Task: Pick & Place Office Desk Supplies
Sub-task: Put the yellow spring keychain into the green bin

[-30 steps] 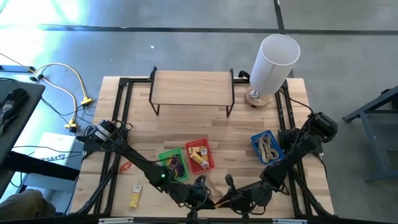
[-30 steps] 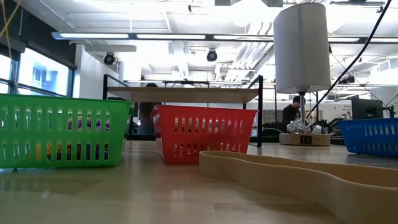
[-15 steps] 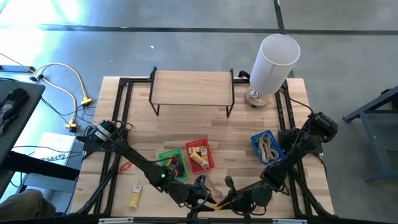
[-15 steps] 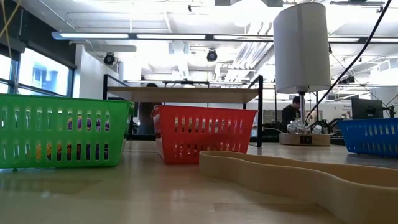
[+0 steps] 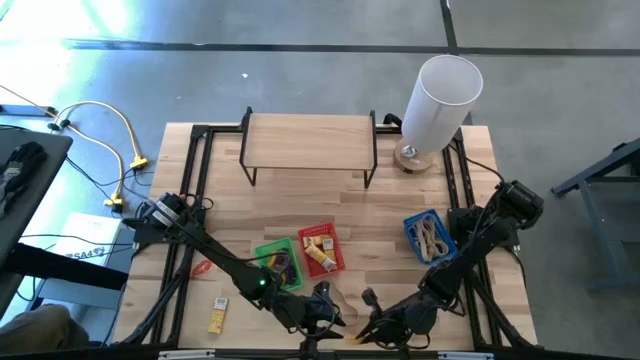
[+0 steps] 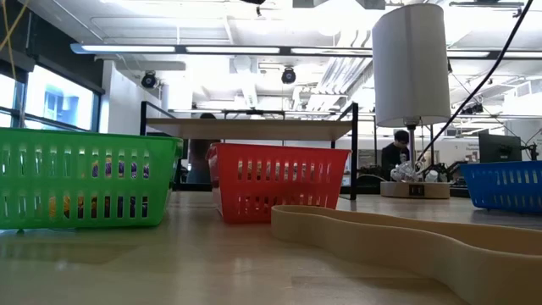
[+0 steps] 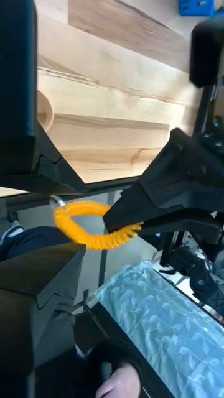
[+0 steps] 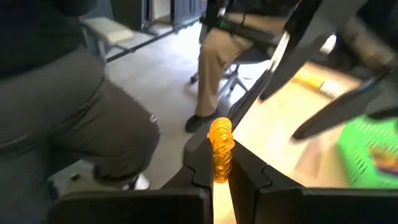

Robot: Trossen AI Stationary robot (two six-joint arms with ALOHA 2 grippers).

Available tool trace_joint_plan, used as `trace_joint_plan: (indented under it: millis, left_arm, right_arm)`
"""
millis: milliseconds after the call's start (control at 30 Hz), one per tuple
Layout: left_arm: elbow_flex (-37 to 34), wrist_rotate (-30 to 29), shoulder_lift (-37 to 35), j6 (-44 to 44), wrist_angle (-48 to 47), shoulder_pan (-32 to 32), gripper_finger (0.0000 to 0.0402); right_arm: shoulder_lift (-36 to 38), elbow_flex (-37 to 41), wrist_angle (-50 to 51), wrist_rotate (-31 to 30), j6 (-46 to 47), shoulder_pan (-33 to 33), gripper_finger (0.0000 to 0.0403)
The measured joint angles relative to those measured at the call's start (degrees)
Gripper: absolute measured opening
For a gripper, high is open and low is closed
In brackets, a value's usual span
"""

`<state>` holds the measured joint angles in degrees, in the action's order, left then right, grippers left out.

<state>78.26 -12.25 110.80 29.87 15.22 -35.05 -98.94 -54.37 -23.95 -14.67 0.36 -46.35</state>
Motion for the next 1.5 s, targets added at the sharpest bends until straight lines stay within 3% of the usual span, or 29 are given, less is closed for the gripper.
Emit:
trace_joint_plan:
  millis: [167,300,400,600,1500]
  left_arm:
    - [0.0,0.0,0.0,-0.6,-1.0,0.0,0.0133]
    - [0.0,-0.4,0.0,-10.8,-3.8,-0.1,0.0133]
    - [0.0,-4.4,0.0,-18.0,-6.7,-0.9,0.0133]
    - [0.0,-15.3,0.0,-23.5,-8.6,-2.5,0.0133]
    - [0.0,-16.7,3.2,-18.8,-6.6,-1.0,0.0133]
  right_arm:
    - [0.0,0.0,4.3,-0.9,7.9,-0.3,0.0014]
    - [0.0,0.0,5.3,-3.3,14.6,1.0,0.0014]
    - [0.0,0.0,7.0,-3.2,19.4,2.3,0.0014]
    - [0.0,0.0,8.2,-3.3,22.3,4.1,0.0014]
    - [0.0,0.0,5.2,-9.9,16.3,4.2,0.0013]
